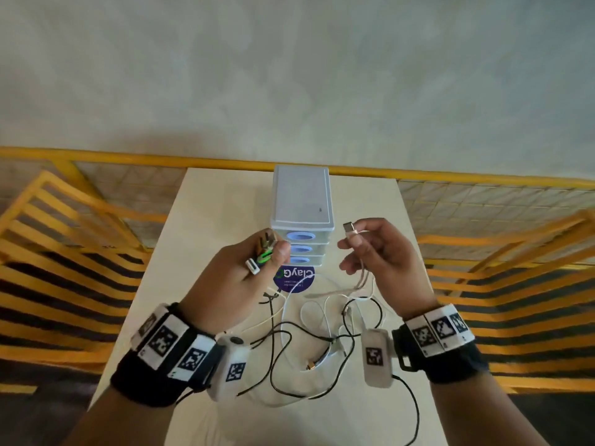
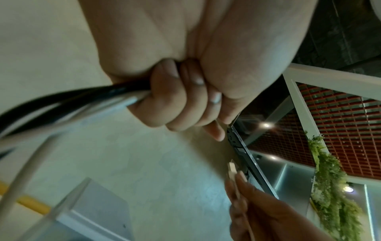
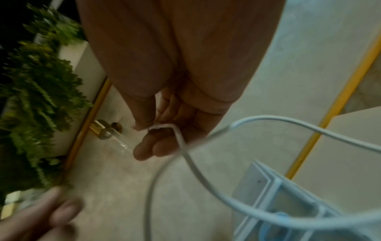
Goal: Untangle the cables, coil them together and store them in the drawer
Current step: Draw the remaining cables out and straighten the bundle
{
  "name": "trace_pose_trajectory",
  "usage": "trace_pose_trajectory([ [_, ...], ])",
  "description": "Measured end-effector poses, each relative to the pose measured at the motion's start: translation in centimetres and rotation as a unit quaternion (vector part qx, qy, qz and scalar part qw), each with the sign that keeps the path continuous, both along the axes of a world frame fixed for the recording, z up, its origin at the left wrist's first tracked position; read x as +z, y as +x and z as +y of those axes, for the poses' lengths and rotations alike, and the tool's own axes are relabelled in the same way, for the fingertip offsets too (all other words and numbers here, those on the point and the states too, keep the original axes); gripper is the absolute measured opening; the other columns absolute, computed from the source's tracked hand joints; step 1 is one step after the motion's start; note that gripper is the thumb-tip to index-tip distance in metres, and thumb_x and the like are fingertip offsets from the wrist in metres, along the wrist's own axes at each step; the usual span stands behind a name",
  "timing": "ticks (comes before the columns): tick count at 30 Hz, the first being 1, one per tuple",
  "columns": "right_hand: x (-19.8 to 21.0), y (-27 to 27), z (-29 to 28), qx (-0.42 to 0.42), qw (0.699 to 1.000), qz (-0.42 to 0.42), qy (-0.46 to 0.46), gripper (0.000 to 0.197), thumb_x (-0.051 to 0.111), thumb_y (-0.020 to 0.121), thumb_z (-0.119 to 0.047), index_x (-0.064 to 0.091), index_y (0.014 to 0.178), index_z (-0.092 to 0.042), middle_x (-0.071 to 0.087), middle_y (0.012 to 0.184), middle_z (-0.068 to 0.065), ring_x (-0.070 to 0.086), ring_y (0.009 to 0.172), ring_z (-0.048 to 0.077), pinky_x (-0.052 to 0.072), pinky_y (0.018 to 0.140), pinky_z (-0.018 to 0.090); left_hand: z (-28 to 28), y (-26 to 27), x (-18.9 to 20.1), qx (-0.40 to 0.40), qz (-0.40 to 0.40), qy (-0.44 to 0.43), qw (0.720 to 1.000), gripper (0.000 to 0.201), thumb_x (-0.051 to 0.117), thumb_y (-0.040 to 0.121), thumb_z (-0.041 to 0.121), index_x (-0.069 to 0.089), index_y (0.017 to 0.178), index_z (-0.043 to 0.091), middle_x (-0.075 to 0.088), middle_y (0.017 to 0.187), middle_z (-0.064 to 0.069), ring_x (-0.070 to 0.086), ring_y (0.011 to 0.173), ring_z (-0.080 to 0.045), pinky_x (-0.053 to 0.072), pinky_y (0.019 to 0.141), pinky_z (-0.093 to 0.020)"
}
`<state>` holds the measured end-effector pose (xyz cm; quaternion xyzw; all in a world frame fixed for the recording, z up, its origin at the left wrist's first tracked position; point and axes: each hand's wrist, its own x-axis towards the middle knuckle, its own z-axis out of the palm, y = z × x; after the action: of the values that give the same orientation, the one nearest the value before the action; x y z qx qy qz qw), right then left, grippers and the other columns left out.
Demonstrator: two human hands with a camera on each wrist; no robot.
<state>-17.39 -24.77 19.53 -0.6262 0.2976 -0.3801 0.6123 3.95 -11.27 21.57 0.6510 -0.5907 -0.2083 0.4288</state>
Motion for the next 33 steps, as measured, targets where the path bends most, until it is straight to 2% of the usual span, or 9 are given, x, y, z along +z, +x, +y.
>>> trace_pose_trajectory([
  [5, 0.9, 2.1, 3.1, 0.08, 0.996, -0.032, 0.022, 0.028, 0.062, 0.093, -0.014, 0.061, 0.12, -0.006, 0.078, 0.099, 0.016, 0.076, 0.083, 0.027, 0.057, 0.075, 0.028, -1.0, -1.8, 0.2, -0.014, 0.095, -0.035, 0.995, 0.021, 0.055, 0.1, 0.036, 0.061, 0.098, 0.016, 0.063, 0.071, 0.014, 0.061, 0.067, -0.003, 0.042, 0.064, -0.017],
  [9, 0.7, 4.0, 4.7, 0.067, 0.995, -0.067, 0.031, 0.021, 0.067, 0.089, -0.009, 0.063, 0.107, 0.002, 0.077, 0.086, 0.016, 0.076, 0.074, 0.024, 0.056, 0.066, 0.025, -1.1, -2.4, 0.1, -0.02, 0.204, -0.018, 0.979, 0.027, 0.05, 0.1, 0.042, 0.054, 0.094, 0.016, 0.051, 0.053, 0.021, 0.049, 0.047, 0.007, 0.032, 0.053, -0.014],
  [12, 0.8, 4.8, 5.2, 0.049, 0.993, -0.098, 0.038, 0.02, 0.07, 0.087, -0.01, 0.063, 0.1, 0.004, 0.076, 0.084, 0.013, 0.075, 0.069, 0.023, 0.057, 0.062, 0.029, -0.9, -2.4, 0.3, -0.01, 0.191, -0.023, 0.981, 0.024, 0.047, 0.101, 0.04, 0.053, 0.089, 0.02, 0.051, 0.053, 0.022, 0.049, 0.049, 0.007, 0.032, 0.054, -0.012],
  [14, 0.8, 5.2, 5.8, 0.044, 0.993, -0.104, 0.039, 0.019, 0.069, 0.088, -0.012, 0.064, 0.099, 0.003, 0.076, 0.082, 0.012, 0.073, 0.067, 0.022, 0.058, 0.061, 0.035, -0.9, -2.5, 0.2, -0.006, 0.179, -0.026, 0.983, 0.028, 0.048, 0.101, 0.044, 0.053, 0.09, 0.018, 0.059, 0.06, 0.022, 0.057, 0.056, 0.007, 0.042, 0.058, -0.015],
  [17, 0.8, 5.8, 6.7, 0.027, 0.993, -0.113, 0.027, 0.018, 0.068, 0.088, -0.013, 0.065, 0.098, 0.001, 0.076, 0.081, 0.009, 0.071, 0.064, 0.021, 0.053, 0.059, 0.054, -0.8, -3.0, -0.2, -0.009, 0.229, -0.015, 0.973, 0.037, 0.048, 0.1, 0.057, 0.058, 0.103, 0.021, 0.077, 0.098, 0.007, 0.073, 0.087, -0.011, 0.058, 0.071, -0.037],
  [21, 1.0, 6.2, 7.4, 0.002, 0.993, -0.114, 0.009, 0.016, 0.068, 0.089, -0.005, 0.065, 0.103, 0.002, 0.077, 0.095, 0.015, 0.07, 0.064, 0.029, 0.057, 0.057, 0.046, -0.4, -4.1, 0.9, 0.028, 0.3, -0.011, 0.954, 0.039, 0.039, 0.108, 0.035, 0.061, 0.11, 0.003, 0.057, 0.054, 0.019, 0.053, 0.046, 0.004, 0.037, 0.047, -0.008],
  [26, 0.6, 6.3, 8.1, -0.003, 0.998, -0.048, -0.038, 0.039, 0.074, 0.087, 0.004, 0.055, 0.112, -0.019, 0.076, 0.108, 0.01, 0.072, 0.086, 0.039, 0.057, 0.073, 0.065, -0.1, -4.1, 1.0, 0.069, 0.372, -0.02, 0.925, 0.026, 0.044, 0.107, 0.029, 0.057, 0.097, 0.008, 0.062, 0.06, 0.006, 0.062, 0.053, -0.006, 0.043, 0.047, -0.012],
  [28, 0.5, 6.5, 8.5, -0.037, 0.998, -0.039, -0.038, 0.044, 0.077, 0.084, 0.002, 0.052, 0.106, -0.027, 0.076, 0.105, 0.006, 0.073, 0.09, 0.033, 0.057, 0.074, 0.065, -0.2, -4.1, 0.9, 0.077, 0.359, -0.019, 0.93, 0.033, 0.048, 0.106, 0.037, 0.06, 0.097, 0.007, 0.065, 0.067, -0.006, 0.066, 0.06, -0.02, 0.047, 0.052, -0.018],
  [33, 0.7, 6.2, 8.3, -0.09, 0.995, 0.015, -0.03, 0.041, 0.087, 0.08, -0.017, 0.051, 0.099, -0.018, 0.069, 0.095, -0.004, 0.075, 0.076, 0.02, 0.061, 0.061, 0.046, -0.7, -3.7, 0.2, 0.118, 0.32, -0.032, 0.94, 0.043, 0.044, 0.108, 0.031, 0.062, 0.083, 0.001, 0.058, 0.052, -0.004, 0.058, 0.043, -0.014, 0.045, 0.046, -0.021],
])
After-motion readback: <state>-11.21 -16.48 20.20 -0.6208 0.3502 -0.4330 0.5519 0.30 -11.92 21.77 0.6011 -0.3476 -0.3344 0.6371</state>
